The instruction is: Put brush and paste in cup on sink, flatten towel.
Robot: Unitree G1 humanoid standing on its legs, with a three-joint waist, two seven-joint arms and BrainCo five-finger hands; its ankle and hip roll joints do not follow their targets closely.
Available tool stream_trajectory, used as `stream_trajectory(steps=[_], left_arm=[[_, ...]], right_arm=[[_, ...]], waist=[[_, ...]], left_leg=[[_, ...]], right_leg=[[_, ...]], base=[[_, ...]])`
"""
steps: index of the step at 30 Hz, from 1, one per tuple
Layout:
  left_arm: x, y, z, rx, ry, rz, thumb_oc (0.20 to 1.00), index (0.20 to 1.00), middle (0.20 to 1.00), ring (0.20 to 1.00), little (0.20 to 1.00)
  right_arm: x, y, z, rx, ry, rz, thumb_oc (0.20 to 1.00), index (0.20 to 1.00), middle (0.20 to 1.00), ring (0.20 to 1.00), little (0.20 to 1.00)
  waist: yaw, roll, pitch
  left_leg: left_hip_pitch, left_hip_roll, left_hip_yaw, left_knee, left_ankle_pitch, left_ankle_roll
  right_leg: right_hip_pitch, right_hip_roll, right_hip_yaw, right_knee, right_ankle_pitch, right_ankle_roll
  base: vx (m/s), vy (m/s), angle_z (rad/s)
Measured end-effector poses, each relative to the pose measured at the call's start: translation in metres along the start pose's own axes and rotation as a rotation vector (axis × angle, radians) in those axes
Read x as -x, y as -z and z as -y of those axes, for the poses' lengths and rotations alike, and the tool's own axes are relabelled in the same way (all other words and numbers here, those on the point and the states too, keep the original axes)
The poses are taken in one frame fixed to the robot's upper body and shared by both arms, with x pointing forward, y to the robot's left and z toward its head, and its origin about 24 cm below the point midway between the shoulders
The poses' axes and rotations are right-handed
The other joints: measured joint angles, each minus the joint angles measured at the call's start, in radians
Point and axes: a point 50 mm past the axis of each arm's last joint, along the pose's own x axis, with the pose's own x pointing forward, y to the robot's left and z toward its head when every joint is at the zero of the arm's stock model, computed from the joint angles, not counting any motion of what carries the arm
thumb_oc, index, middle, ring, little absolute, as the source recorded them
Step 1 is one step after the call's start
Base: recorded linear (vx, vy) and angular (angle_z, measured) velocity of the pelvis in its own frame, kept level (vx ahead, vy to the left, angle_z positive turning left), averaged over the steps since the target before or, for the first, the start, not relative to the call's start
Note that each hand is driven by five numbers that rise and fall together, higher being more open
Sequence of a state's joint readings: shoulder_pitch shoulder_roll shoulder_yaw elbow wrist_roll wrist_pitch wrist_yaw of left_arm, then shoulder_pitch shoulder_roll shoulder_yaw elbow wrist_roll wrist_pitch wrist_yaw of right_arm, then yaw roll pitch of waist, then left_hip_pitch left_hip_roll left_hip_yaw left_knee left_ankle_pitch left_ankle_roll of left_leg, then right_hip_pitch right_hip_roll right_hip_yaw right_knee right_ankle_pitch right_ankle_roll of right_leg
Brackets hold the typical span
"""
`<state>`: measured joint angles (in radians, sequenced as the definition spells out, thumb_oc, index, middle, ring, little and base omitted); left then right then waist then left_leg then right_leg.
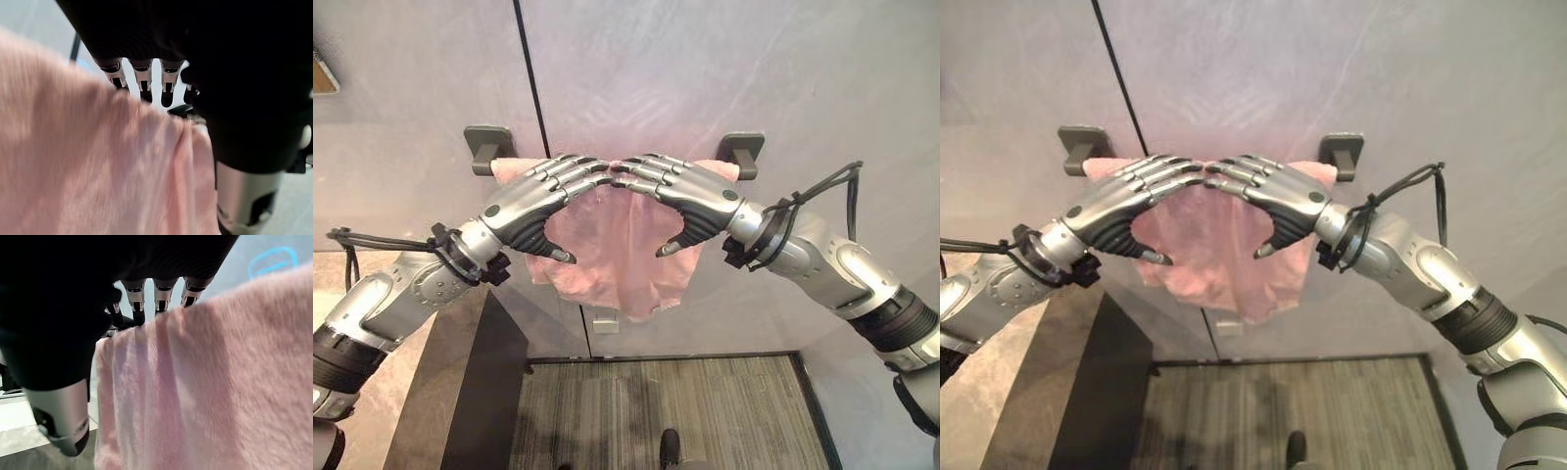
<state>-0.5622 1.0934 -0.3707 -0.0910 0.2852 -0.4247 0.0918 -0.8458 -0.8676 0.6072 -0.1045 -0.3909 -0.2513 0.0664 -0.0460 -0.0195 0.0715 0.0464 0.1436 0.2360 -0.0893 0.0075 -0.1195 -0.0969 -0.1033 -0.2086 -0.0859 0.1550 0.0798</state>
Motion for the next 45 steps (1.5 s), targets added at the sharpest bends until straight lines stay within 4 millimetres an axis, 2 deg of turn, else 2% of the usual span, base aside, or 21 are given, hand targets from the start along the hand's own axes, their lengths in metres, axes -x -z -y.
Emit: stream_trajectory(steps=[4, 10, 14, 15, 19, 26, 28, 31, 36, 39, 40, 45], left_arm=[[-0.007, 0.0, -0.011, -0.036, -0.021, 0.02, 1.0, 1.0, 1.0, 1.0, 1.0], [0.006, 0.005, -0.018, -0.091, 0.023, -0.009, 1.0, 1.0, 1.0, 1.0, 1.0], [0.02, 0.01, -0.019, -0.086, 0.01, -0.053, 1.0, 1.0, 1.0, 1.0, 1.0], [0.031, 0.011, -0.019, -0.077, 0.003, -0.084, 1.0, 1.0, 1.0, 1.0, 1.0], [0.05, 0.015, -0.018, -0.068, -0.004, -0.148, 1.0, 1.0, 1.0, 1.0, 1.0], [0.061, 0.019, -0.013, -0.032, -0.012, -0.188, 1.0, 1.0, 1.0, 1.0, 1.0], [0.063, 0.02, -0.004, 0.112, -0.114, -0.217, 1.0, 1.0, 1.0, 1.0, 1.0], [0.063, 0.017, 0.012, 0.408, -0.307, -0.247, 1.0, 1.0, 1.0, 1.0, 1.0], [0.059, 0.02, 0.037, 0.782, -0.521, -0.279, 1.0, 1.0, 1.0, 1.0, 1.0], [0.057, 0.022, 0.046, 0.917, -0.612, -0.292, 1.0, 1.0, 1.0, 1.0, 1.0], [0.053, 0.022, 0.056, 1.007, -0.675, -0.304, 1.0, 1.0, 1.0, 1.0, 1.0], [0.051, 0.023, 0.073, 1.099, -0.727, -0.38, 1.0, 1.0, 1.0, 1.0, 1.0]], right_arm=[[-0.006, 0.001, 0.009, 0.037, 0.012, 0.006, 1.0, 1.0, 1.0, 1.0, 1.0], [-0.003, 0.002, 0.012, 0.046, 0.014, 0.004, 1.0, 1.0, 1.0, 1.0, 1.0], [0.01, 0.009, 0.014, 0.041, 0.024, -0.029, 1.0, 1.0, 1.0, 1.0, 1.0], [0.02, 0.011, 0.013, 0.014, 0.04, -0.051, 1.0, 1.0, 1.0, 1.0, 1.0], [0.04, 0.017, 0.01, -0.008, 0.053, -0.092, 1.0, 1.0, 1.0, 1.0, 1.0], [0.057, 0.028, 0.005, -0.011, 0.061, -0.163, 1.0, 1.0, 1.0, 1.0, 1.0], [0.059, 0.029, 0.003, -0.018, 0.057, -0.172, 1.0, 1.0, 1.0, 1.0, 1.0], [0.06, 0.033, -0.004, -0.061, 0.062, -0.195, 1.0, 1.0, 1.0, 1.0, 1.0], [0.057, 0.037, -0.03, -0.342, 0.193, -0.258, 1.0, 1.0, 1.0, 1.0, 1.0], [0.054, 0.037, -0.039, -0.486, 0.288, -0.285, 1.0, 1.0, 1.0, 1.0, 1.0], [0.052, 0.038, -0.046, -0.592, 0.368, -0.317, 1.0, 1.0, 1.0, 1.0, 1.0], [0.044, 0.036, -0.055, -0.894, 0.603, -0.341, 1.0, 1.0, 1.0, 1.0, 1.0]], waist=[[0.001, 0.006, 0.014], [0.001, 0.011, 0.021], [0.004, 0.018, 0.025], [0.006, 0.021, 0.027], [0.005, 0.026, 0.029], [0.005, 0.027, 0.029], [0.005, 0.034, 0.025], [0.007, 0.028, 0.019], [0.005, 0.018, -0.035], [0.005, 0.016, -0.049], [0.005, 0.016, -0.06], [0.005, 0.016, -0.062]], left_leg=[[-0.013, -0.001, 0.008, 0.0, 0.0, 0.0], [-0.014, -0.002, 0.019, 0.0, -0.001, 0.0], [-0.014, -0.001, 0.018, 0.0, -0.001, 0.0], [-0.013, -0.001, 0.018, 0.0, -0.001, 0.0], [-0.007, 0.0, 0.017, -0.001, -0.001, 0.0], [0.004, 0.001, 0.017, -0.001, -0.001, 0.0], [0.009, 0.0, 0.015, -0.001, -0.002, 0.0], [0.023, 0.002, 0.014, -0.001, -0.002, 0.0], [0.025, 0.002, 0.013, -0.001, -0.005, 0.006], [0.026, 0.002, 0.01, -0.001, -0.005, 0.006], [0.027, 0.002, 0.008, -0.003, -0.005, 0.006], [0.026, 0.003, -0.006, -0.004, 0.003, 0.007]], right_leg=[[-0.016, 0.0, 0.005, 0.0, 0.003, 0.0], [-0.023, -0.001, 0.013, 0.0, 0.003, 0.001], [-0.022, -0.001, 0.012, -0.001, 0.003, 0.001], [-0.021, -0.001, 0.011, -0.002, 0.003, 0.001], [-0.011, -0.001, 0.01, -0.008, 0.002, 0.002], [-0.001, 0.0, 0.01, -0.008, -0.005, 0.006], [0.007, -0.001, 0.008, -0.008, -0.005, 0.006], [0.022, 0.0, 0.007, -0.008, -0.008, 0.007], [0.024, 0.0, 0.007, -0.008, -0.008, 0.007], [0.027, 0.0, 0.006, -0.008, -0.008, 0.007], [0.029, 0.0, 0.005, -0.008, -0.008, 0.007], [0.033, 0.0, -0.001, -0.008, -0.005, 0.004]], base=[[0.01, 0.008, -0.04], [0.02, 0.003, -0.04], [0.03, -0.007, 0.01], [0.04, -0.008, 0.01], [0.03, -0.01, 0.01], [0.0, 0.0, 0.0], [0.0, -0.002, 0.02], [0.0, 0.0, 0.0], [0.0, 0.0, 0.0], [0.0, 0.0, 0.0], [0.0, 0.0, 0.0], [-0.02, 0.001, 0.06]])
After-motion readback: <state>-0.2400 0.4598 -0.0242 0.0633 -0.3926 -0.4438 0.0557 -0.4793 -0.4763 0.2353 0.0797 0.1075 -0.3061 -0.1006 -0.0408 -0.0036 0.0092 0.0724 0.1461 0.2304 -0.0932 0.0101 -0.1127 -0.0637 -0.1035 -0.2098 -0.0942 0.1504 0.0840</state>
